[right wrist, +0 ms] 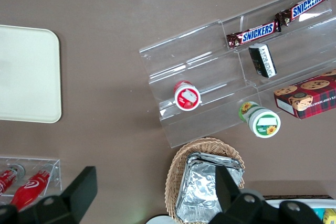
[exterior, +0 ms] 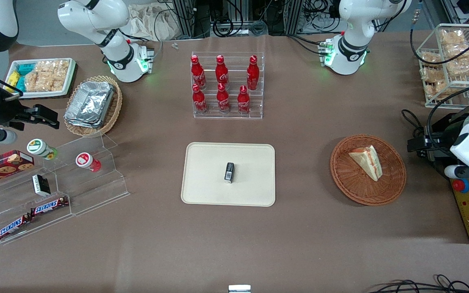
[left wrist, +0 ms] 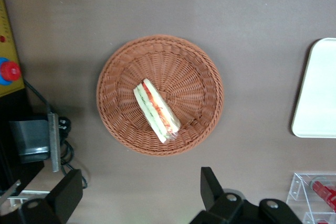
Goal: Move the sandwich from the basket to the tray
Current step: 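Move the left gripper over the sandwich in the wicker basket, then lower the left gripper and close it on the wrapped sandwich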
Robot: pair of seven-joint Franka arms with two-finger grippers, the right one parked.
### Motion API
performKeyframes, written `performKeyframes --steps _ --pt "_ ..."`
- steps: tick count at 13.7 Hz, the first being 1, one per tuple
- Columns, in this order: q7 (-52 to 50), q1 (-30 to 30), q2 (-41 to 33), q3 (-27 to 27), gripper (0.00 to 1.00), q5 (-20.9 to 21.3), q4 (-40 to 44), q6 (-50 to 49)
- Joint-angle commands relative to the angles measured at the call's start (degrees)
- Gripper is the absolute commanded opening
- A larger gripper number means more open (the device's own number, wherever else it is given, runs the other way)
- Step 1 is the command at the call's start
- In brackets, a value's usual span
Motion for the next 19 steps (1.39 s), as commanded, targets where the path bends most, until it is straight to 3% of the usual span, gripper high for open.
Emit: performKeyframes --steps 1,6,7,10,13,15,19 --pt "-0.83 -1.02 0.72 -0.61 1.0 5.3 1.67 -0.7" --pt "-1.45 -1.21 0.72 -0.53 0.99 5.51 -1.3 0.09" --pt "-1.54 -0.94 -0.32 -0.53 0.94 5.42 -5.32 2.36" --pt "-3.29 0.11 -6.21 -0.26 0.94 3.85 -24.02 17.63" --pt "-13.37 0.03 -6.93 -0.18 0.94 4.01 -36.35 31.95" --pt "-19.27 0.03 -5.79 -0.18 0.94 4.02 -41.11 38.92" --pt "-25.35 0.03 -1.75 -0.18 0.9 3.93 -42.54 41.14"
